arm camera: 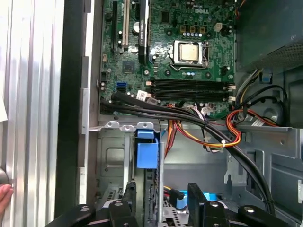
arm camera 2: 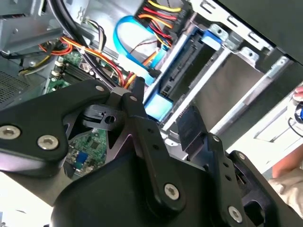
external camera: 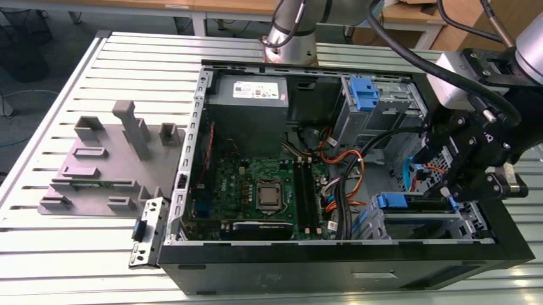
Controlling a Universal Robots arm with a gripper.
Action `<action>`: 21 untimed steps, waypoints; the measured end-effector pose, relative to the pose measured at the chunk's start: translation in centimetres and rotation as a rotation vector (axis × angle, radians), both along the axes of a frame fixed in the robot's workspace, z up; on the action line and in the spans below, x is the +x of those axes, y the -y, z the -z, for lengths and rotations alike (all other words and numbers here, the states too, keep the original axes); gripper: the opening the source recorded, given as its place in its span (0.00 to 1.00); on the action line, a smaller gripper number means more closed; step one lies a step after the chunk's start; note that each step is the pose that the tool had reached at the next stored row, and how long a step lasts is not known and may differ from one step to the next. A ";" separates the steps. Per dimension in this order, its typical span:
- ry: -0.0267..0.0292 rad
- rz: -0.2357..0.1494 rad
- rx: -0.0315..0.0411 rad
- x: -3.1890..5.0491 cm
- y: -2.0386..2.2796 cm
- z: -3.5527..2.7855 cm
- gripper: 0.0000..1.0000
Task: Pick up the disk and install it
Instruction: 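Insert the first disk wire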
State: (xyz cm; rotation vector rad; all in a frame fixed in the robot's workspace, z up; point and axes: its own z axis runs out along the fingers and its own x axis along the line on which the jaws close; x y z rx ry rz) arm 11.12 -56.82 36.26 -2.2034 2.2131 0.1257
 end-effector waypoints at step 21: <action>0.0000 0.002 -0.0028 0.81 -0.24 1.32 0.55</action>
